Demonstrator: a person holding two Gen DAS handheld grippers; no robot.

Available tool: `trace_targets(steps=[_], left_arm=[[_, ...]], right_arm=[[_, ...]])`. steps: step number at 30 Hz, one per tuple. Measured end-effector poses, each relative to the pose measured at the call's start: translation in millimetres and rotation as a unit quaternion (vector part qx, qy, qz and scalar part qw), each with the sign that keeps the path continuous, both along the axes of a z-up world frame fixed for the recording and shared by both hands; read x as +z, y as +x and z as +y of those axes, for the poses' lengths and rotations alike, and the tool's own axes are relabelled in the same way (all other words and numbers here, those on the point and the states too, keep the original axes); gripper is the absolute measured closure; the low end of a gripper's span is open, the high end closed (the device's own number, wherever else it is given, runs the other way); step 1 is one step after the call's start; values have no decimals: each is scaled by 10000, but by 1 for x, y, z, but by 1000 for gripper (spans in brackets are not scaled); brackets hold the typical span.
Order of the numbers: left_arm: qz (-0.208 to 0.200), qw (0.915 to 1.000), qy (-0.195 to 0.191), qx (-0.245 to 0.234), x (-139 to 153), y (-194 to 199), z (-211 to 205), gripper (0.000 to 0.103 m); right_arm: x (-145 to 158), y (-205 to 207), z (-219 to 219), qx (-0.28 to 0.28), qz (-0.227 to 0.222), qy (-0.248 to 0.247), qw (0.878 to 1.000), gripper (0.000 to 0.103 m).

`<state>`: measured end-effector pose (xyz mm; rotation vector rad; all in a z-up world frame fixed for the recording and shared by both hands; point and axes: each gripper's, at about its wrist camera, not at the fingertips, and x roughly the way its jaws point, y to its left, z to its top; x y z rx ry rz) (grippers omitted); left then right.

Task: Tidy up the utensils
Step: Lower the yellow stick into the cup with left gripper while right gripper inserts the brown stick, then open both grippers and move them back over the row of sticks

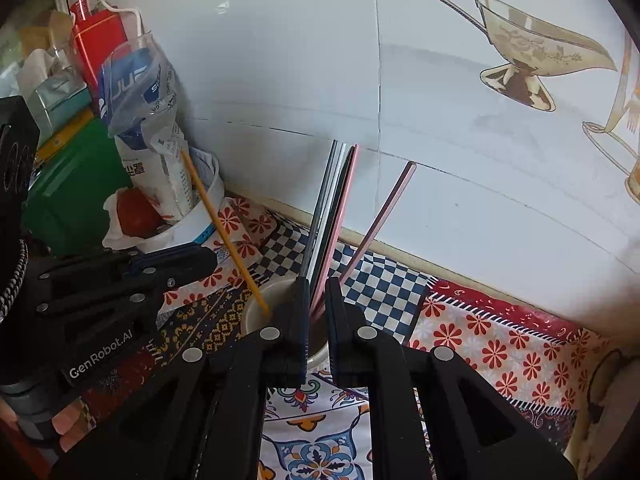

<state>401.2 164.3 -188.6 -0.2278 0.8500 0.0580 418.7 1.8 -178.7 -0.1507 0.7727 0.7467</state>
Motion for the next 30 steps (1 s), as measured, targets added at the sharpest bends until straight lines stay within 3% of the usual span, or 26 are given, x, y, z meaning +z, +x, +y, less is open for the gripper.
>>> trace_targets(steps=[9, 17, 24, 30], left_arm=[[-376, 9990, 199, -94, 40, -40, -20, 90], [-551, 9971, 332, -409, 58, -83, -49, 64], [-312, 9952, 311, -872, 43, -105, -94, 52], [268, 9908, 265, -1303, -2, -106, -137, 51]], right_arm=[[27, -34, -36, -247, -366, 117, 9990, 84], [37, -68, -84, -666, -710, 83, 9952, 67], [20, -88, -135, -1113, -598, -154, 9919, 63], [-30, -100, -175, -1565, 52, -384, 9869, 62]])
